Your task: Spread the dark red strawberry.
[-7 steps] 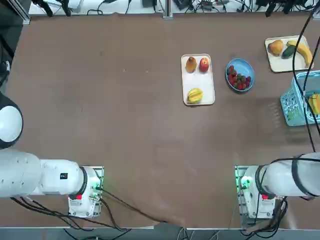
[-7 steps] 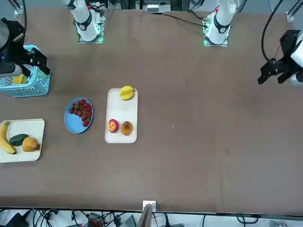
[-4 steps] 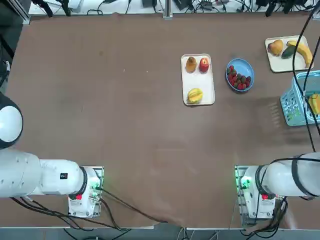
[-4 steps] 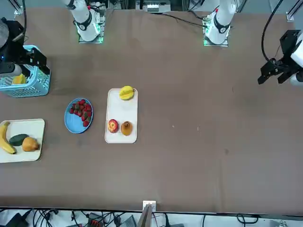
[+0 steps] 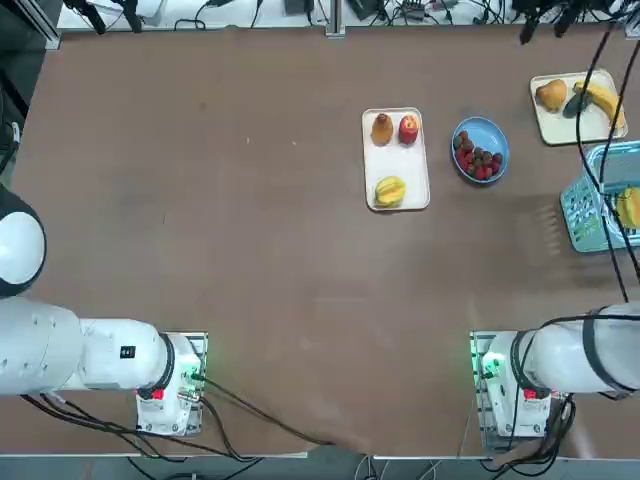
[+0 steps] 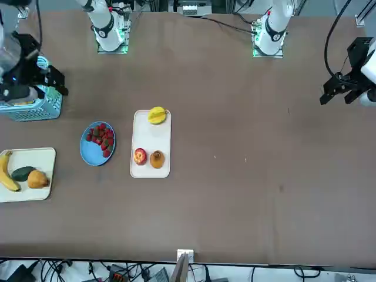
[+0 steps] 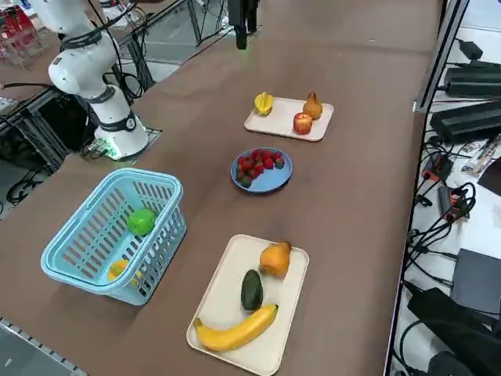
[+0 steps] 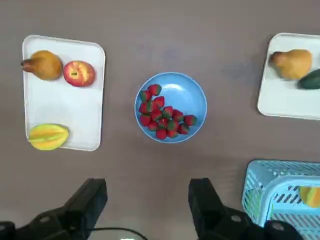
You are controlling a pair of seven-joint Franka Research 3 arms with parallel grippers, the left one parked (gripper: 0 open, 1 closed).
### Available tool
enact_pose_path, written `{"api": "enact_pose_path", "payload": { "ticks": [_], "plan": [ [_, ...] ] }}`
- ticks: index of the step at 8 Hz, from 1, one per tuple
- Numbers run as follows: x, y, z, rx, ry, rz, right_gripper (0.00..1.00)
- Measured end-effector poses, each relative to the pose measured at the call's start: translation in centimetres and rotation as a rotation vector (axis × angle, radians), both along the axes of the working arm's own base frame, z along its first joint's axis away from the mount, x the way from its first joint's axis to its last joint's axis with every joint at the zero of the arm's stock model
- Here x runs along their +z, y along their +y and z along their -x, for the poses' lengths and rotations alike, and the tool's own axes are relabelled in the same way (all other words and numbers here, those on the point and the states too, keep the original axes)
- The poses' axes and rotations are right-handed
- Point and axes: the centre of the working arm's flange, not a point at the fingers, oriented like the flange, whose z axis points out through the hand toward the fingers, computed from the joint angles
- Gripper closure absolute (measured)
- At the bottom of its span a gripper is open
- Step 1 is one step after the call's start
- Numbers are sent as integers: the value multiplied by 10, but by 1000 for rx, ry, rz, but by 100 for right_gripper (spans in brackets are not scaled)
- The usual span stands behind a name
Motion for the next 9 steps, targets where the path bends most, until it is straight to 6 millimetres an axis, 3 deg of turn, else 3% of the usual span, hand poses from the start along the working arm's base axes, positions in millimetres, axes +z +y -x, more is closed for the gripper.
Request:
{"api": "enact_pose_path", "payload": {
  "ticks": [2,5,9],
  "plan": [
    [-49,9,-6,118,24,-7,0],
    [-125,7,-1,299,23,-12,0],
    [-240,-1,25,425,-37,3,2]
  ]
}}
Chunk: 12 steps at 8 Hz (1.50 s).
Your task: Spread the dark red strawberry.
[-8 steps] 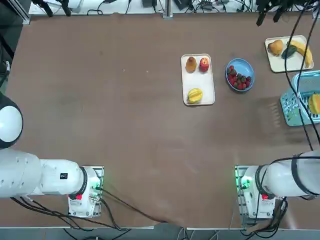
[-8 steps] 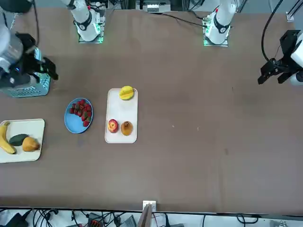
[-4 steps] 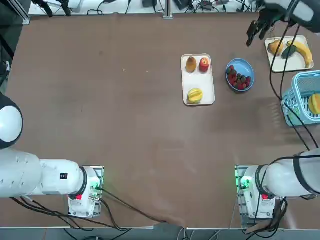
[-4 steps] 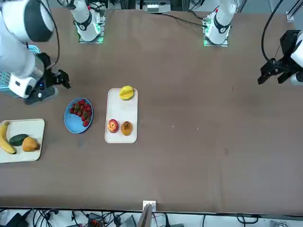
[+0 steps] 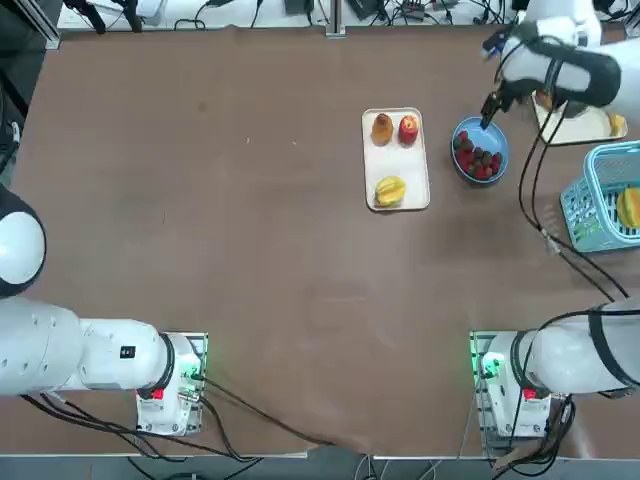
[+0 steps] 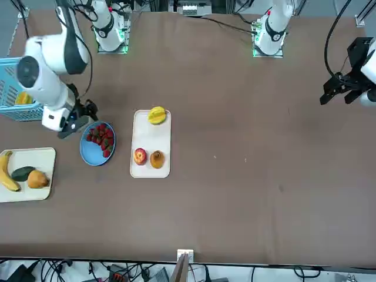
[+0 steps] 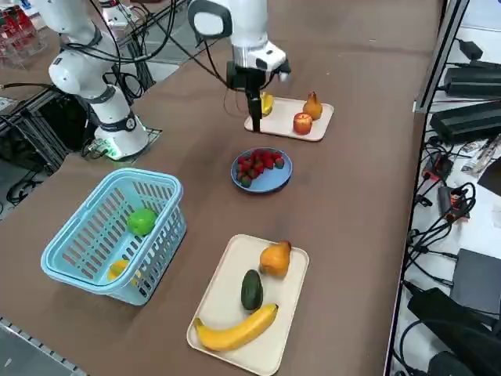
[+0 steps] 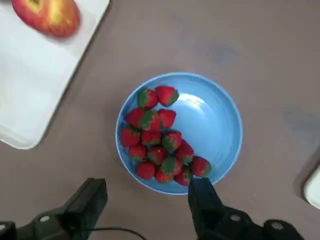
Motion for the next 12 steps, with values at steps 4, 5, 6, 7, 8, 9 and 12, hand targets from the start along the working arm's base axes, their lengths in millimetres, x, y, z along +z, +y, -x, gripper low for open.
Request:
{"api": "enact_pose_path", "payload": {
  "ticks": [4,5,6,7,8,9,12],
  "plan": [
    [-52,-24,3,266,56,11,4],
    [-61,-32,1,325,63,7,5],
    [-68,-38,1,355,68,4,8],
    [-73,-39,1,368,74,3,9],
    [-78,-39,1,377,69,2,12],
    [-84,-38,2,381,63,2,18],
    [-99,-38,6,384,57,1,20]
  ]
}}
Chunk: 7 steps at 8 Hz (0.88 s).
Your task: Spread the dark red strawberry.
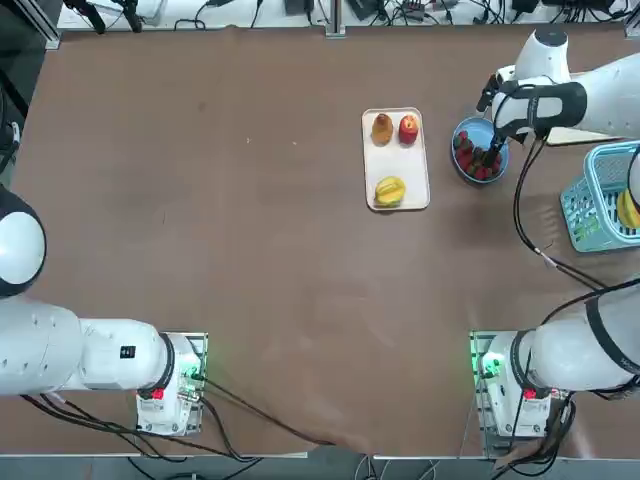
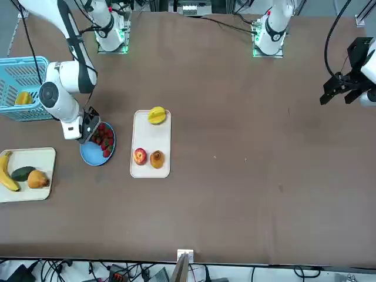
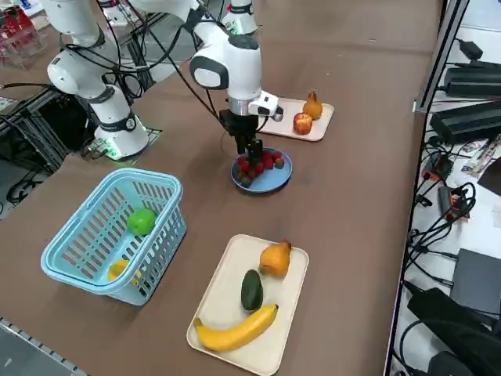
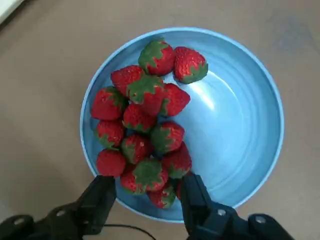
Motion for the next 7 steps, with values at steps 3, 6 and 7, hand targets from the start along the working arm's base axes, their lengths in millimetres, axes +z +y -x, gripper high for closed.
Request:
{"api": "enact_pose_path", "payload": {
  "ticks": [3,6,7],
  "plan": [
    [-10,0,2,2,-4,-1,22],
    [-18,0,5,3,-3,-2,25],
    [-20,0,6,3,-4,-3,26]
  ]
}}
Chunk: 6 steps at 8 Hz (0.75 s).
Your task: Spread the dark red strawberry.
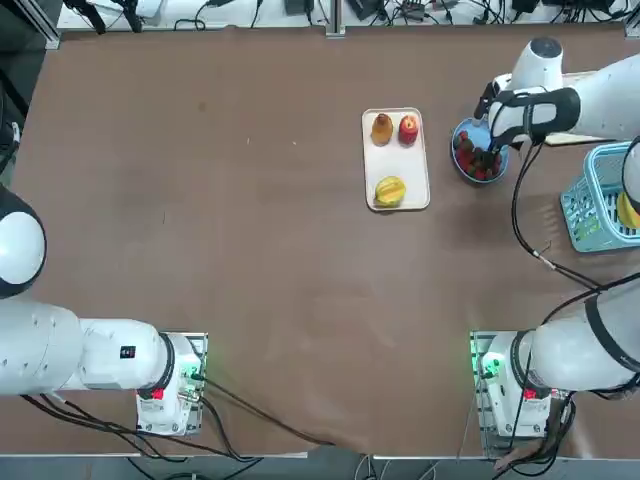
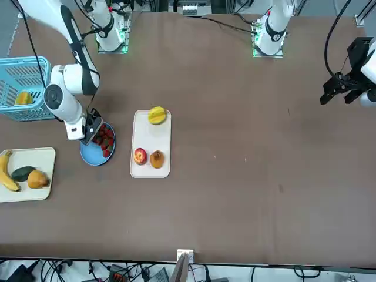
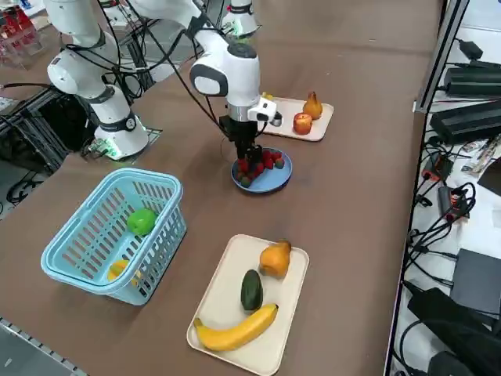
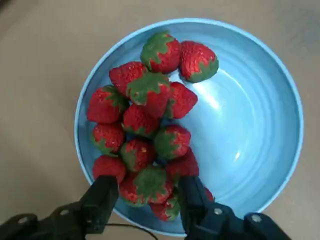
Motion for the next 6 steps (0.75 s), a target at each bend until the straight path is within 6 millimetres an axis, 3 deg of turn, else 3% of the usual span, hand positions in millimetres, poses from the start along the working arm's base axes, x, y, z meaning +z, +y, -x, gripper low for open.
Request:
{"api": "enact_pose_path", "payload": {
  "ticks": [6],
  "plan": [
    [-3,0,2,0,-6,-1,34]
  ]
}}
